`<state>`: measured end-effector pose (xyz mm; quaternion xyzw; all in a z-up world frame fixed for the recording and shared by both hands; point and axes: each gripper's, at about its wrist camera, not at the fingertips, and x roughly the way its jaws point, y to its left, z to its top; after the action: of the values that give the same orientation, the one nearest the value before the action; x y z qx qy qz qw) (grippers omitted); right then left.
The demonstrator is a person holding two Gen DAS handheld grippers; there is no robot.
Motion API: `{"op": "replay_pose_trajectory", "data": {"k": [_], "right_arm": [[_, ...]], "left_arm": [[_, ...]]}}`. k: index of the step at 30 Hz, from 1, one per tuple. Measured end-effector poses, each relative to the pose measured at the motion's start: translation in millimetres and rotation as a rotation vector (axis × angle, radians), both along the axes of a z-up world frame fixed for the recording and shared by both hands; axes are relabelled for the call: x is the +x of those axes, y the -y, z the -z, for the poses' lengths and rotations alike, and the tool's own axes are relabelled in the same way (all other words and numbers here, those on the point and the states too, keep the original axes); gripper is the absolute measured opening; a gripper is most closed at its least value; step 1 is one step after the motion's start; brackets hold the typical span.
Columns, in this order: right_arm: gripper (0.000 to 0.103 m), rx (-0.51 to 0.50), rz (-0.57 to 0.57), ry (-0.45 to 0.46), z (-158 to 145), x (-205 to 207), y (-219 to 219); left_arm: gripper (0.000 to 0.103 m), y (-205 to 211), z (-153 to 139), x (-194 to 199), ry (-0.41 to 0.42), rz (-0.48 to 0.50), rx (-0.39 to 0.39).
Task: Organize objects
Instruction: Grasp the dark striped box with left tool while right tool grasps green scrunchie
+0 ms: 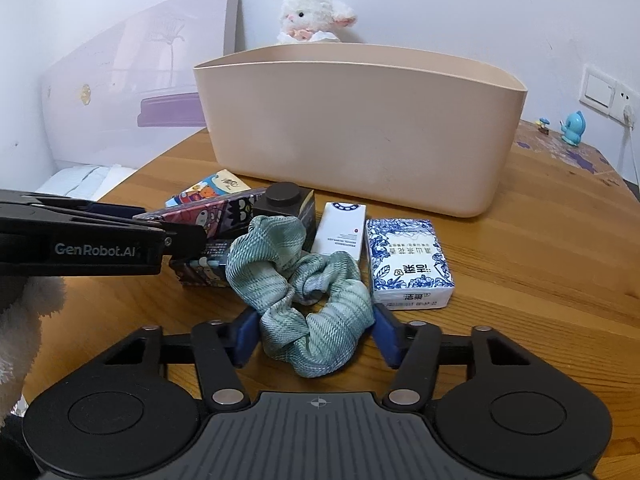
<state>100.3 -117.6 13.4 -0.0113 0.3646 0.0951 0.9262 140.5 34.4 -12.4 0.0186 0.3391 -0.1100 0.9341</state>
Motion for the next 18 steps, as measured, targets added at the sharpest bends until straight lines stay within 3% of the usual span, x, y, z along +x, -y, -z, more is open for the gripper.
{"op": "replay_pose_trajectory", "data": {"k": [4,9,13,18], "right_arm": [[0.041,-0.006,-0.01,0.01,-0.8,-2.4,-0.7],[0.033,-0.011,-0.017,0.022,-1.9,-5.9,0.1],[0.029,0.046,-0.03,0.015,-5.5,-8.0,7.0],[0.028,0.033,-0.015,0.051,-14.3,-14.5,10.6]], "left_arm": [[0.037,-0.1,-0.9,0.5,0.003,0.021,-0.024],[0.027,0.6,-2.3,-0.7,0.008,0.04,-0.032],[0.025,1.3,-6.8,-8.6,0.037,0.051,-0.023],[0.024,-0.3,-10.6,-13.5,0.042,0.054,-0.032]]}}
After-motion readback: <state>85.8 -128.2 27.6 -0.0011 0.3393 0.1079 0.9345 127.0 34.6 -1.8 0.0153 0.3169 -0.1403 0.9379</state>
